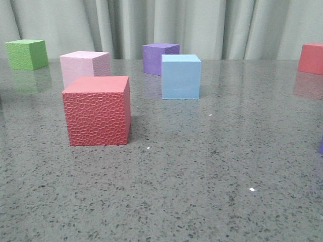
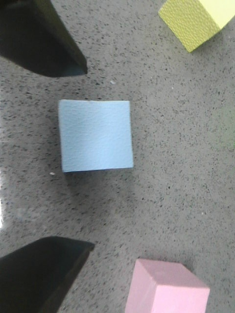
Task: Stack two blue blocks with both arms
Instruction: 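Lower the open left gripper onto the second light blue cube and close it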
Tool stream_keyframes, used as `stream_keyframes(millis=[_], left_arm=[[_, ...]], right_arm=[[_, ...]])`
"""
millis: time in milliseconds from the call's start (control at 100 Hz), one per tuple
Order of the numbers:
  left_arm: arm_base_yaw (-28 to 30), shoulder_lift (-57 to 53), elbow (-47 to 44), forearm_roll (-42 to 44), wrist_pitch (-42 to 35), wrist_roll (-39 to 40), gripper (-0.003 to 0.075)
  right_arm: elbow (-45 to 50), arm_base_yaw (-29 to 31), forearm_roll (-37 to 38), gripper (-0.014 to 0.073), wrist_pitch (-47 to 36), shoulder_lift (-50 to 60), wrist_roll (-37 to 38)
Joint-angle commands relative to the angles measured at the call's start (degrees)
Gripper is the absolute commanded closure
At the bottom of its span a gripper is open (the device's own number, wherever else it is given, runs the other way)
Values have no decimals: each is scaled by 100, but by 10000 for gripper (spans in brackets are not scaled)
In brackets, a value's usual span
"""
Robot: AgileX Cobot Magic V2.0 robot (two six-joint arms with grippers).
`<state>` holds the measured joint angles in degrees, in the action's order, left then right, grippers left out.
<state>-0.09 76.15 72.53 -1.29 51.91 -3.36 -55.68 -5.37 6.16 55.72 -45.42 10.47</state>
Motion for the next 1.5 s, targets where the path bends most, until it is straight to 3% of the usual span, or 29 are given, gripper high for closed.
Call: stream_keyframes(millis=[0, 530, 1400, 1490], left_arm=[[9, 160, 354, 36, -288, -20, 100], [11, 1290, 567, 201, -365, -56, 101], [11, 1665, 567, 201, -91, -56, 101], [11, 1665, 567, 201, -56, -56, 127]], right_arm=[[-132, 32, 97, -4, -363, 46, -42], [-132, 32, 97, -4, -363, 46, -42], [-132, 32, 102, -4, -363, 46, -42], [-132, 32, 102, -4, -363, 46, -42]])
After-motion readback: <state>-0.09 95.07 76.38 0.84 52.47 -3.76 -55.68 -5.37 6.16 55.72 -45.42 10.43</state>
